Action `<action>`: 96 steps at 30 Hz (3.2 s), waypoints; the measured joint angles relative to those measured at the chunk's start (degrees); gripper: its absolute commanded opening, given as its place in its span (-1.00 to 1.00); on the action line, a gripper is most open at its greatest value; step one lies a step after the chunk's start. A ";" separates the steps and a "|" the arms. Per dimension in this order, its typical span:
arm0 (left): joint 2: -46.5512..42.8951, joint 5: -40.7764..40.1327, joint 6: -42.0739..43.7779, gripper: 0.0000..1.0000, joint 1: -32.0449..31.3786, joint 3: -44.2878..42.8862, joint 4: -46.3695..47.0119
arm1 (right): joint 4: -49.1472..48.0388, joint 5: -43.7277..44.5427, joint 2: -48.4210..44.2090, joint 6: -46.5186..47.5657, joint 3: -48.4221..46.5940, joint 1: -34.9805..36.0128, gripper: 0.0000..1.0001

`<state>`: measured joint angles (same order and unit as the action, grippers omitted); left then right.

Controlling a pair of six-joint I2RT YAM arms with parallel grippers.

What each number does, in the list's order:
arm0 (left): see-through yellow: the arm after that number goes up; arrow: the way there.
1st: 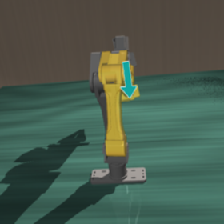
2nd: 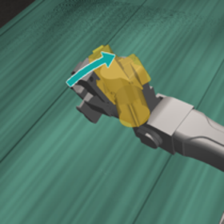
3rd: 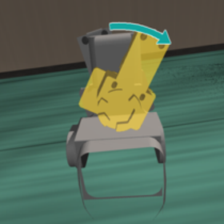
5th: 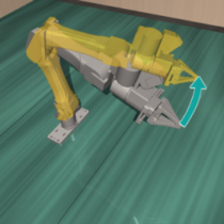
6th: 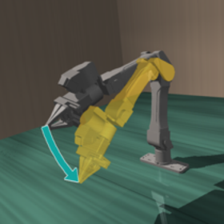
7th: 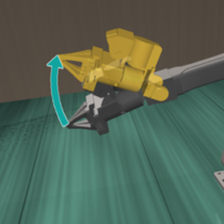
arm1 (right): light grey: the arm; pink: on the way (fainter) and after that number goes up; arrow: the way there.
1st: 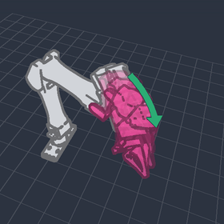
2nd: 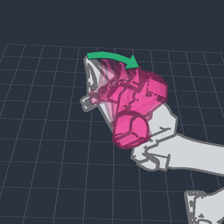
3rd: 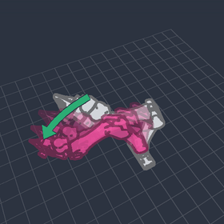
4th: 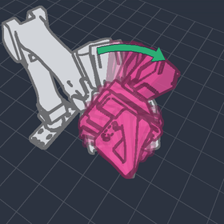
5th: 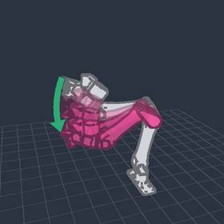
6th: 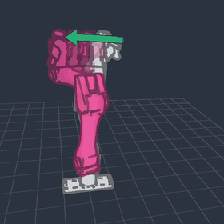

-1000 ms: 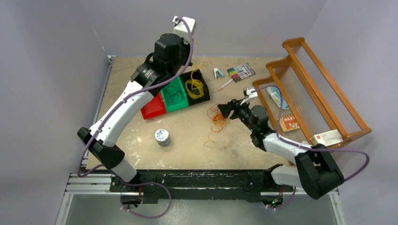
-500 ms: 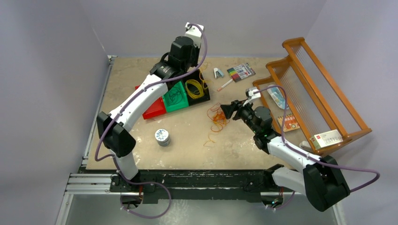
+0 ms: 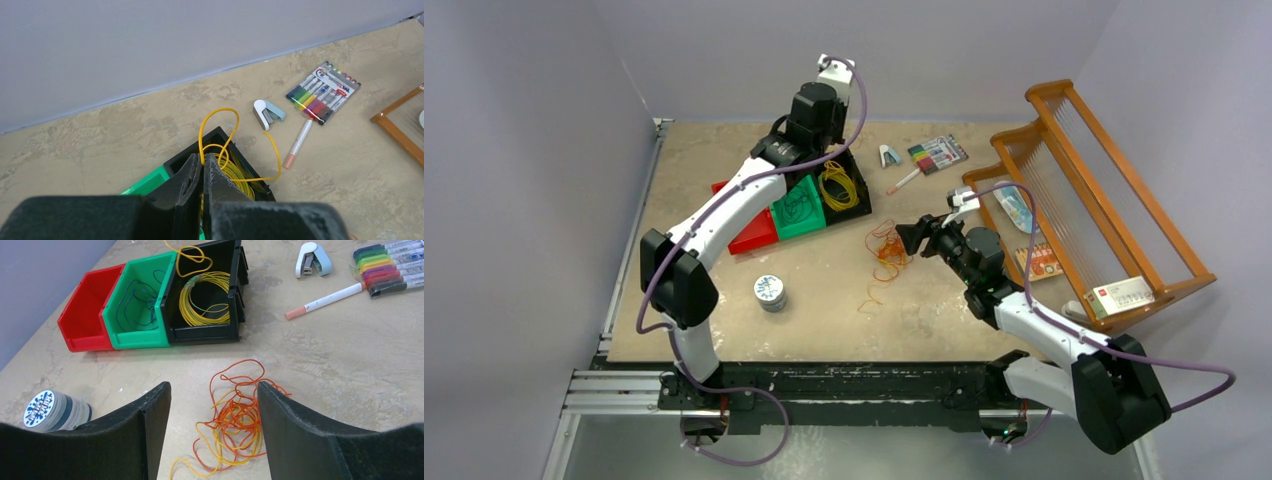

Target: Untangle the cables

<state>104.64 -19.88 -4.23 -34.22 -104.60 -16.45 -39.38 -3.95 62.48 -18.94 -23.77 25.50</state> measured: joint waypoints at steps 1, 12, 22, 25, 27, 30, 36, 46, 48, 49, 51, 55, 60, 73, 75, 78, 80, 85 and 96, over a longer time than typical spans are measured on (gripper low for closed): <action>0.00 -0.09 0.00 -1.00 0.11 0.44 0.44 | 0.07 0.00 0.02 0.04 0.00 0.00 0.33; 4.33 -1.66 0.00 -1.00 1.31 4.04 2.84 | 0.09 0.22 0.04 0.15 0.00 0.00 0.33; 5.31 -4.02 0.15 -1.00 2.45 5.75 3.78 | 0.11 0.22 1.18 0.15 -1.44 0.00 0.33; 5.31 -4.68 0.50 -1.00 2.95 5.75 3.98 | 0.11 0.20 1.46 0.15 -1.64 0.00 0.33; 5.33 -5.05 0.74 -1.00 3.13 5.66 3.98 | 0.11 0.17 1.81 0.15 -1.73 0.00 0.33; 5.66 -5.46 1.07 -1.00 3.37 4.68 3.89 | 0.11 0.11 2.43 0.15 -1.75 0.00 0.33; 5.88 -5.92 2.12 -1.00 3.37 3.56 3.93 | 0.15 -0.04 3.61 0.15 -2.40 0.00 0.33; 5.95 -6.99 5.29 -1.00 3.37 2.86 1.84 | 0.04 -0.07 4.26 0.15 -2.60 0.00 0.33; 6.21 -6.84 5.57 -1.00 3.37 2.12 1.09 | 0.07 -0.07 4.70 0.15 -2.62 0.00 0.33; 6.51 -6.69 5.62 -1.00 3.37 1.60 0.79 | 0.09 -0.09 4.98 0.15 -2.62 0.00 0.33; 7.45 -5.97 5.62 -1.00 3.37 0.61 0.59 | 0.09 -0.07 5.38 0.13 -2.62 0.00 0.33; 9.77 -4.26 5.51 -1.00 3.37 0.02 -0.13 | 0.13 -0.07 5.51 0.13 -2.64 0.00 0.33; 13.79 -2.47 5.31 -1.00 3.37 -0.11 -2.40 | 0.35 -0.07 5.51 0.13 -2.64 0.00 0.33; 18.38 2.08 3.74 -1.00 3.37 -0.79 -5.27 | 0.55 -0.07 5.51 0.11 -2.71 0.00 0.33; 19.69 2.86 3.37 -1.00 3.37 -1.88 -5.51 | 0.55 -0.07 5.51 0.11 -2.71 0.00 0.33; 21.62 3.89 2.89 -1.00 3.37 -2.95 -5.64 | 0.57 -0.07 5.51 0.11 -2.71 0.00 0.33; 22.91 4.70 2.32 -1.00 3.37 -3.26 -5.66 | 0.61 -0.04 5.51 0.11 -2.71 0.00 0.33; 25.51 6.21 1.60 -1.00 3.37 -3.32 -5.95 | 1.25 -0.07 5.51 0.11 -2.82 0.00 0.33; 27.15 7.15 0.33 -0.95 3.37 -3.65 -6.69 | 2.27 -0.04 5.51 0.11 -3.04 0.00 0.33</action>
<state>131.79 -12.73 -3.90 -30.85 -108.25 -23.14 -37.10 -3.99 67.99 -18.83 -26.81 25.50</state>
